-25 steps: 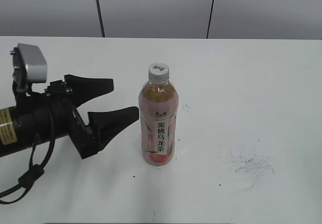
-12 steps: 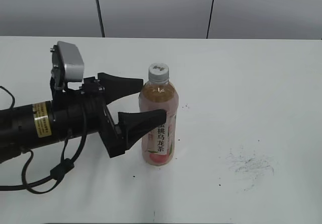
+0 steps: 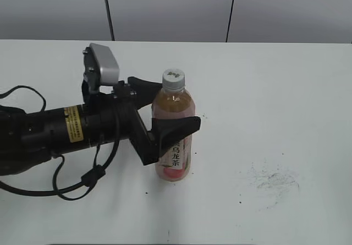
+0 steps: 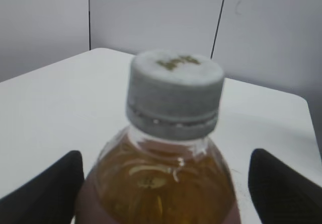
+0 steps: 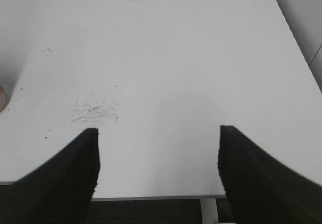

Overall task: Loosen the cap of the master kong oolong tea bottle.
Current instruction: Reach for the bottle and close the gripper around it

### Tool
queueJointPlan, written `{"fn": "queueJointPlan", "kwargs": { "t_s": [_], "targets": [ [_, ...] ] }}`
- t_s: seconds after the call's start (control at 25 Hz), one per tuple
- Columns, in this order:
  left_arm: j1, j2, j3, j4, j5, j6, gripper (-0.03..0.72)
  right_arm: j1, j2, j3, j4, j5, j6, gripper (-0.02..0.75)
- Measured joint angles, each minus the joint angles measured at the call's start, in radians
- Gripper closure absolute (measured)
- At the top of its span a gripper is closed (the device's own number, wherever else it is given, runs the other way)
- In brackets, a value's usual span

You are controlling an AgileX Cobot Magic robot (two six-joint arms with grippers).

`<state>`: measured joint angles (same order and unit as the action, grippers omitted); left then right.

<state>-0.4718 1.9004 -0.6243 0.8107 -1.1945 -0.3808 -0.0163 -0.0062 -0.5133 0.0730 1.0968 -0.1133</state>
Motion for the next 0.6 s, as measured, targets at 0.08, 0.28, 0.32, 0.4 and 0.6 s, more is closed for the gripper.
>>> {"fn": "queueJointPlan", "kwargs": {
  "t_s": [0.08, 0.28, 0.32, 0.4, 0.6],
  "targets": [
    [-0.024, 0.000, -0.022, -0.018, 0.042, 0.000, 0.096, 0.000, 0.000, 0.000, 0.000, 0.000, 0.000, 0.185],
    [-0.055, 0.029, -0.069, -0.044, 0.106, 0.000, 0.097, 0.000, 0.000, 0.000, 0.000, 0.000, 0.000, 0.185],
    [-0.055, 0.041, -0.071, -0.053, 0.106, 0.000, 0.097, 0.000, 0.000, 0.000, 0.000, 0.000, 0.000, 0.185],
    [-0.055, 0.060, -0.072, -0.065, 0.100, 0.000, 0.097, 0.000, 0.000, 0.000, 0.000, 0.000, 0.000, 0.185],
    [-0.055, 0.071, -0.072, -0.068, 0.045, 0.000, 0.123, 0.000, 0.000, 0.000, 0.000, 0.000, 0.000, 0.185]
  ]
}}
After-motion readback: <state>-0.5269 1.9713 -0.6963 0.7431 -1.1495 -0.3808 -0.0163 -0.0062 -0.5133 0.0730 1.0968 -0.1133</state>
